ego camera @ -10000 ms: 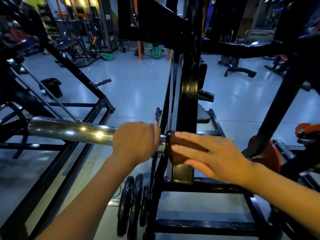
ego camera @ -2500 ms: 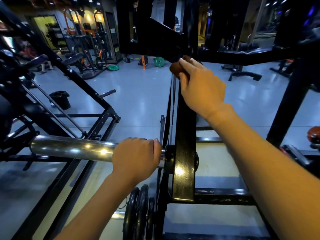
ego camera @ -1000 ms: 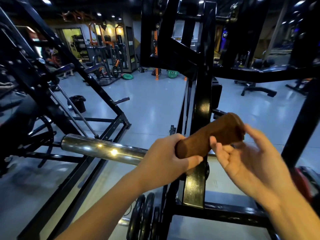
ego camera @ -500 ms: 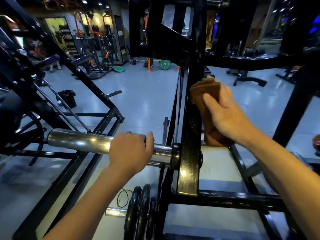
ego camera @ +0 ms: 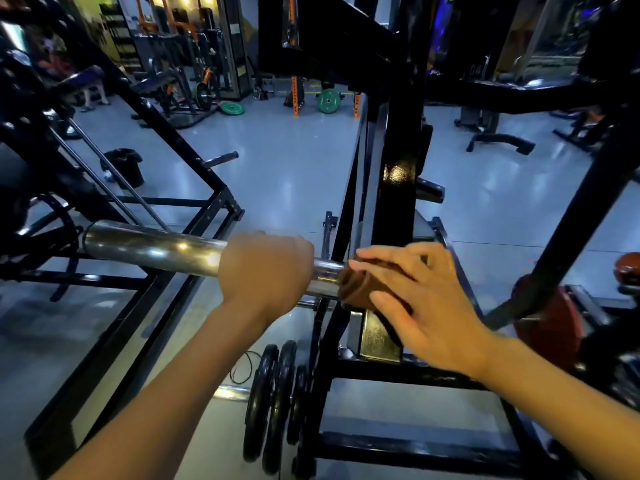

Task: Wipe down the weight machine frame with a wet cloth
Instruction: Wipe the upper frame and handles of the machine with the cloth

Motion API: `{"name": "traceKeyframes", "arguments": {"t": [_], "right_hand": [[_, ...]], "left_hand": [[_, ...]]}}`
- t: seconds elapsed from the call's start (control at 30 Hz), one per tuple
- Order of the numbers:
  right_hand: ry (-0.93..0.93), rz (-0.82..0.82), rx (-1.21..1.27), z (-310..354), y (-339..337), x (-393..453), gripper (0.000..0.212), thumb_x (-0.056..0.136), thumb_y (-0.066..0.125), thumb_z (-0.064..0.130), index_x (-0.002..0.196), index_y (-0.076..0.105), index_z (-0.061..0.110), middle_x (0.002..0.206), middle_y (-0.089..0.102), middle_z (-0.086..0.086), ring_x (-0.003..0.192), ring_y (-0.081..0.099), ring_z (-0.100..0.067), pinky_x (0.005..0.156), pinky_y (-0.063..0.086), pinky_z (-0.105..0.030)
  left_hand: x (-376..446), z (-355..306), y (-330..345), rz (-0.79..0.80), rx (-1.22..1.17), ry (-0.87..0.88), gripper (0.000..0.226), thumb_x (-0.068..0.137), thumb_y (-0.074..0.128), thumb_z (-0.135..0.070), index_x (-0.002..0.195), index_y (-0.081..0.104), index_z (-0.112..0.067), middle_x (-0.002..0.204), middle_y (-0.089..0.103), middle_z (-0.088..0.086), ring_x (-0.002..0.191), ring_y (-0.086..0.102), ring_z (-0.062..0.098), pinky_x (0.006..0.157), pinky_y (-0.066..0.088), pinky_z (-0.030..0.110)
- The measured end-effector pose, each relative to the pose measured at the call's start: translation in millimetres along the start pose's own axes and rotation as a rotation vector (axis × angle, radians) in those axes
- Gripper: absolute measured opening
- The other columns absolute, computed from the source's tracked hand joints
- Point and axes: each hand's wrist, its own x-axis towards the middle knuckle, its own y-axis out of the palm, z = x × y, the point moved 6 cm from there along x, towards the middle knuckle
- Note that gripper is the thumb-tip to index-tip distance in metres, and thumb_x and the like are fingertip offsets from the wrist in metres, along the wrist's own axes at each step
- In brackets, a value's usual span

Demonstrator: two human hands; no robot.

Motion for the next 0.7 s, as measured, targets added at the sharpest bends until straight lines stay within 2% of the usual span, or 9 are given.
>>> {"name": "traceKeyframes", "arguments": {"t": [0.07, 0.13, 0.2, 0.3, 0.37, 0.43, 0.53, 0.63, 0.7], "right_hand": [[0.009, -0.014, -0.018, -18.6, -5.1, 17.0, 0.046, 0.107, 0.036, 0.047, 0.138, 0.065, 0.028, 0.148, 0.049, 0.007, 0.119, 0.047, -0.032, 0.098, 0.033, -0.047], [0.107, -0.099, -0.031, -47.9, -15.9, 52.9, 0.043, 0.105, 0.042, 0.046, 0.135, 0.067, 0.027, 0.146, 0.043, 0.003, 0.119, 0.041, -0.032, 0.098, 0.032, -0.045], [0.19, -0.196, -0.06, -73.1, -27.5, 86.9, 0.039, 0.106, 0.043, 0.044, 0.131, 0.067, 0.025, 0.14, 0.045, -0.003, 0.116, 0.039, -0.031, 0.097, 0.029, -0.039], [0.248, -0.221, -0.051, -76.7, -25.7, 94.5, 0.038, 0.107, 0.043, 0.042, 0.13, 0.067, 0.022, 0.133, 0.049, -0.003, 0.115, 0.039, -0.03, 0.098, 0.031, -0.04], [0.188, -0.178, -0.02, -52.5, -14.7, 63.6, 0.043, 0.106, 0.044, 0.042, 0.138, 0.064, 0.022, 0.132, 0.048, -0.001, 0.115, 0.037, -0.025, 0.099, 0.033, -0.041], [0.109, -0.125, 0.012, -16.7, -2.5, 15.4, 0.045, 0.104, 0.046, 0.042, 0.142, 0.061, 0.024, 0.13, 0.047, 0.001, 0.115, 0.041, -0.026, 0.099, 0.032, -0.039], [-0.017, -0.037, 0.002, 27.0, 11.8, -43.1, 0.044, 0.108, 0.039, 0.046, 0.145, 0.053, 0.027, 0.128, 0.047, 0.0, 0.112, 0.047, -0.028, 0.097, 0.029, -0.034], [-0.113, 0.029, -0.057, 23.7, 12.8, -39.2, 0.044, 0.109, 0.036, 0.048, 0.145, 0.051, 0.029, 0.126, 0.051, -0.003, 0.11, 0.049, -0.027, 0.093, 0.03, -0.035], [-0.024, -0.046, -0.039, -2.7, 2.6, -8.6, 0.045, 0.105, 0.044, 0.045, 0.144, 0.055, 0.027, 0.124, 0.052, -0.005, 0.111, 0.049, -0.031, 0.094, 0.036, -0.042]], "left_hand": [[0.3, 0.3, -1.7, -0.031, -0.017, 0.004, 0.055, 0.097, 0.024, -0.034, 0.05, 0.046, -0.019, 0.046, 0.038, -0.001, 0.042, 0.024, 0.014, 0.058, 0.026, 0.032], [-0.2, 1.4, -1.1, -0.05, -0.042, 0.01, 0.053, 0.097, 0.03, -0.031, 0.047, 0.045, -0.019, 0.044, 0.033, -0.004, 0.042, 0.018, 0.008, 0.057, 0.023, 0.031], [-1.2, 2.3, 1.3, -0.052, -0.048, 0.017, 0.054, 0.098, 0.032, -0.03, 0.047, 0.047, -0.019, 0.043, 0.031, -0.006, 0.042, 0.02, 0.008, 0.056, 0.021, 0.031], [0.0, 2.8, 1.6, -0.072, -0.071, 0.038, 0.052, 0.096, 0.034, -0.028, 0.045, 0.044, -0.02, 0.043, 0.025, -0.01, 0.041, 0.02, 0.007, 0.053, 0.016, 0.029], [-0.4, 3.2, 1.6, -0.096, -0.07, 0.04, 0.051, 0.096, 0.034, -0.029, 0.046, 0.041, -0.021, 0.043, 0.025, -0.009, 0.041, 0.019, 0.007, 0.053, 0.015, 0.029], [-1.9, 3.4, 3.2, -0.087, -0.057, 0.021, 0.054, 0.098, 0.027, -0.032, 0.048, 0.043, -0.02, 0.043, 0.032, -0.006, 0.041, 0.022, 0.01, 0.054, 0.02, 0.03], [-1.1, 2.6, 2.2, -0.077, -0.048, 0.003, 0.059, 0.099, 0.019, -0.035, 0.049, 0.044, -0.019, 0.044, 0.037, -0.002, 0.04, 0.027, 0.013, 0.054, 0.024, 0.03], [-1.8, 1.9, 1.4, -0.08, -0.015, 0.031, 0.056, 0.099, 0.018, -0.034, 0.049, 0.04, -0.02, 0.044, 0.033, -0.003, 0.04, 0.023, 0.011, 0.051, 0.016, 0.029], [-1.7, 1.9, 0.7, -0.1, -0.026, 0.049, 0.053, 0.098, 0.021, -0.033, 0.049, 0.036, -0.021, 0.044, 0.031, -0.004, 0.04, 0.02, 0.009, 0.05, 0.01, 0.026]]}}
